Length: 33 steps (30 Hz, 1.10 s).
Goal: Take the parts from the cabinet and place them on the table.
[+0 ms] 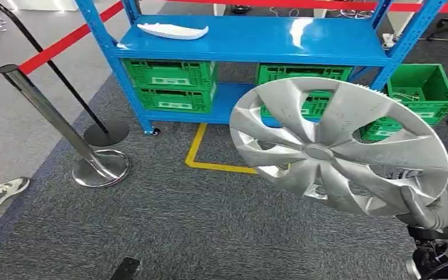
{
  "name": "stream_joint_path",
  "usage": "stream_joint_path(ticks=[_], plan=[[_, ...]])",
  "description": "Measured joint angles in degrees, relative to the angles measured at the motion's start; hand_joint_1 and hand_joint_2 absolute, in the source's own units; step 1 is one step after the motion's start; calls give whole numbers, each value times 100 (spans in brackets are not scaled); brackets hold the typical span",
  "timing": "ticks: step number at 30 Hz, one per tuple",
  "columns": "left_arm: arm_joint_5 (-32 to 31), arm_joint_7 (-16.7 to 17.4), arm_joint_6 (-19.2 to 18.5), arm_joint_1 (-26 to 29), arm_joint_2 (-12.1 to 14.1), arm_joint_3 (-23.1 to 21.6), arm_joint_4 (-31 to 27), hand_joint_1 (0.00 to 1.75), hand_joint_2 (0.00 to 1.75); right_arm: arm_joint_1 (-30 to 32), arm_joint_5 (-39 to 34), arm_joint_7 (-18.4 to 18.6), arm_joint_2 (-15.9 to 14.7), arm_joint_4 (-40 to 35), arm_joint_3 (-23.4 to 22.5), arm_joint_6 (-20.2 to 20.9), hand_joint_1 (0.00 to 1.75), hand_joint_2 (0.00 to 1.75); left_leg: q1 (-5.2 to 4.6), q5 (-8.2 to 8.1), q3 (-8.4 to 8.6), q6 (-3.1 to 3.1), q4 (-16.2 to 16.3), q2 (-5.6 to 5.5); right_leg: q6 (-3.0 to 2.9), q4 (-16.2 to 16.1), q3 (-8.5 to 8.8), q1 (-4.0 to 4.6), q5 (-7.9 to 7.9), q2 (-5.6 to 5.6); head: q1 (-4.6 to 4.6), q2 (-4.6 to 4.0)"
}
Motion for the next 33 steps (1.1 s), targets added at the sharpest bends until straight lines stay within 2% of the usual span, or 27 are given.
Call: stream_joint_path(ticks=[2,3,4,5,6,8,9,10,11,12,13,14,15,16,18,19,20,23,24,25,26,28,29,30,31,32,33], plan=[[7,2,32,0,2,7,0,0,175,17,7,0,5,0,0,15,175,175,31,445,454,-2,-797,-44,55,3,-29,-23,37,123,0,0],[7,2,68,0,2,6,0,0,175,21,7,0,7,-2,0,31,175,175,55,653,749,-3,-1317,-194,80,7,-36,-35,53,172,0,0],[7,2,92,2,2,7,0,0,175,21,7,-2,7,-15,-2,37,175,175,97,700,948,-3,-1674,-519,111,17,-63,-36,69,216,-2,0],[5,0,118,2,0,11,0,0,175,10,9,-2,9,-31,-4,46,175,175,111,658,977,25,-1818,-552,145,78,-133,-17,86,280,9,0],[5,0,149,1,-2,11,0,0,175,25,9,-9,11,-53,-7,57,175,175,86,668,938,45,-1763,-502,198,60,-177,-37,126,335,13,0],[5,-7,183,4,-2,11,0,0,175,82,7,-20,13,-66,-35,70,175,175,49,692,913,133,-1740,-393,295,15,-211,-81,191,455,11,0],[5,-9,192,-2,-11,11,-2,0,175,118,11,-17,13,-70,-52,72,175,175,86,737,903,199,-1784,-296,306,44,-289,-90,173,384,-2,0],[5,-13,203,-11,-15,11,-2,0,175,139,9,-20,13,-88,-72,79,175,175,73,749,890,241,-1783,-233,310,224,-366,-51,16,49,46,0],[5,-13,205,-5,-11,11,-2,0,175,126,11,-20,15,-98,-83,87,175,175,62,759,875,266,-1783,-181,324,535,-504,-51,-194,-95,81,0],[5,-13,205,8,-11,11,-2,0,175,119,11,-20,20,-105,-85,87,175,175,45,771,849,283,-1782,-116,345,1079,-733,-51,-475,-183,76,0],[5,-13,201,19,-11,11,-2,0,175,121,17,-20,24,-109,-92,81,175,175,32,783,822,294,-1778,-61,353,1582,-936,-51,-691,-204,76,0],[5,-13,190,25,-7,11,-2,0,175,125,42,-17,26,-109,-96,63,175,175,24,795,800,294,-1775,-6,358,1894,-1039,-50,-804,-207,77,0],[5,-13,181,26,-7,11,0,0,175,132,105,-20,29,-109,-98,35,175,175,16,808,785,293,-1774,41,355,1917,-989,-50,-776,-208,77,0],[5,-13,179,27,-7,13,-2,0,175,133,179,-33,29,-109,-101,26,175,175,13,819,776,277,-1771,20,344,1677,-801,-49,-650,-206,74,0],[5,-13,166,18,-9,13,-2,0,175,133,282,-70,29,-111,-114,17,175,175,12,838,771,246,-1769,14,304,619,-113,-45,-259,-163,77,0],[5,-13,164,10,-13,11,-2,0,175,129,317,-85,29,-127,-125,17,175,175,13,853,768,224,-1766,2,279,134,169,-50,-244,-30,79,0],[5,-13,164,-2,-13,13,-2,0,175,129,339,-90,29,-133,-129,20,175,175,-25,872,731,195,-1743,-9,268,50,266,-37,-280,-7,68,0],[5,-13,159,13,-13,11,0,0,175,141,367,-107,29,-151,-135,26,175,175,8,949,680,96,-1755,-83,193,109,195,-3,-247,-109,70,0],[5,-13,159,15,-9,13,-2,0,175,140,372,-109,29,-155,-136,28,175,175,3,948,664,68,-1741,-115,140,72,195,-33,-213,-145,68,0],[5,-13,159,16,-9,13,0,0,175,136,372,-114,29,-168,-138,31,175,175,13,848,616,28,-1664,-108,101,62,190,-46,-189,-200,66,0],[5,-13,159,13,-9,11,0,0,175,137,372,-120,29,-188,-140,35,175,175,16,655,507,-2,-1425,-100,61,62,173,-46,-181,-226,39,0],[5,-13,159,16,-9,13,-2,0,175,138,369,-125,29,-199,-138,39,175,175,34,136,45,-59,-402,-100,33,64,125,-39,-164,-312,44,0],[5,-13,159,24,-9,13,-2,0,175,141,372,-122,29,-199,-138,39,175,175,36,11,-131,-72,-14,-99,26,67,105,-36,-156,-355,41,0],[5,-13,159,34,-9,13,0,0,175,148,374,-122,29,-199,-138,39,175,175,38,30,-171,-77,83,-97,27,68,97,-35,-151,-397,44,0],[5,-13,159,39,-7,13,0,0,175,150,374,-122,29,-199,-136,39,175,175,39,170,-83,-76,-55,-92,30,68,97,-35,-150,-438,42,0],[5,-13,159,39,-4,13,-2,0,175,149,374,-122,29,-199,-136,42,175,175,39,391,106,-68,-415,-72,32,72,102,-36,-149,-484,42,0],[5,-13,159,35,-2,13,-2,0,175,147,372,-122,29,-203,-136,42,175,175,39,668,408,-54,-982,8,41,75,114,-39,-154,-532,42,0]])
